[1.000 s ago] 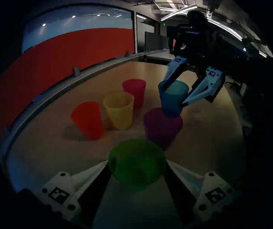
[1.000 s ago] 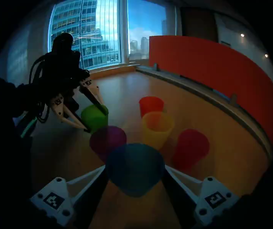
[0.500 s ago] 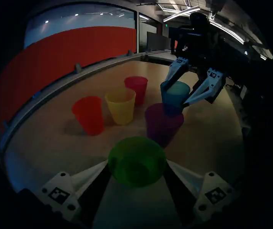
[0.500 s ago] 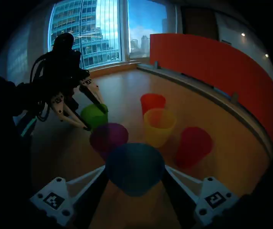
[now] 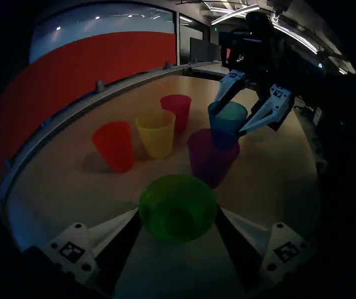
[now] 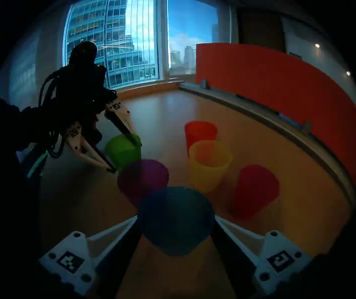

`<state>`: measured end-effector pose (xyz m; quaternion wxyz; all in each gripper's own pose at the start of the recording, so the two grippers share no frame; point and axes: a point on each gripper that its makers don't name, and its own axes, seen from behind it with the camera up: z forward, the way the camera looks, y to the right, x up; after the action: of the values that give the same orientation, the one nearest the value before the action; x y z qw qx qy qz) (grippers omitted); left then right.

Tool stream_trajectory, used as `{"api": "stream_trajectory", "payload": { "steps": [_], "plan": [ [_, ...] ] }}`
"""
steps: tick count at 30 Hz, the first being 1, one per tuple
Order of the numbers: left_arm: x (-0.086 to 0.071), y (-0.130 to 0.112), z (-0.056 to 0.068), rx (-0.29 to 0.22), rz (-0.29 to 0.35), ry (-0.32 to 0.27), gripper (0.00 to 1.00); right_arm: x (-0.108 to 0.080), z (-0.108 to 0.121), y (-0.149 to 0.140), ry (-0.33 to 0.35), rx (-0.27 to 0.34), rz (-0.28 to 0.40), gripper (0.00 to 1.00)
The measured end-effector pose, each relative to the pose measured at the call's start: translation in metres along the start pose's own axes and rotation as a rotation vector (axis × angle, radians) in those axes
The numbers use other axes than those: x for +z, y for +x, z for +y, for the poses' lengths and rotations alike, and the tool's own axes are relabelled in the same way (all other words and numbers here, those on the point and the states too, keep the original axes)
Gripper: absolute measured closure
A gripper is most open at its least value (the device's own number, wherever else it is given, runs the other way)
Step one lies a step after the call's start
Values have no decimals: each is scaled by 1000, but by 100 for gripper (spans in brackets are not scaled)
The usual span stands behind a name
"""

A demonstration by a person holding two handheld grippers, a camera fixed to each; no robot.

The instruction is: Pour water

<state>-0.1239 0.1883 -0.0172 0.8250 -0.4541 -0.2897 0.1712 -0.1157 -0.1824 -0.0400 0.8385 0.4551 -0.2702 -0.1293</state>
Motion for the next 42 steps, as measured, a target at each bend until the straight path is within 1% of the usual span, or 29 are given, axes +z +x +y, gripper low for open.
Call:
{"api": "stream_trajectory", "payload": {
  "steps": [5, 11, 17, 28, 30, 32, 42],
  "plan": [
    [-2, 0, 2, -5, 4, -6, 2, 3, -1, -5, -1, 1, -6, 8],
    [-6, -4, -2, -16, 3, 10, 2, 8, -3, -12, 0, 7, -8, 8],
    [-11, -7, -1, -32, 10, 7, 2, 11, -4, -16, 3, 10, -7, 8],
    [-15, -9, 0, -28, 10, 13, 1, 8, -5, -21, -4, 8, -14, 8],
    [-16, -9, 0, -27, 12, 14, 1, 7, -4, -21, -7, 10, -17, 6],
    [-17, -9, 1, -29, 13, 14, 1, 7, -5, -22, -7, 13, -20, 1],
    [-25, -13, -2, -49, 22, 33, 1, -1, -8, -29, -17, 15, -31, 0]
  ]
}}
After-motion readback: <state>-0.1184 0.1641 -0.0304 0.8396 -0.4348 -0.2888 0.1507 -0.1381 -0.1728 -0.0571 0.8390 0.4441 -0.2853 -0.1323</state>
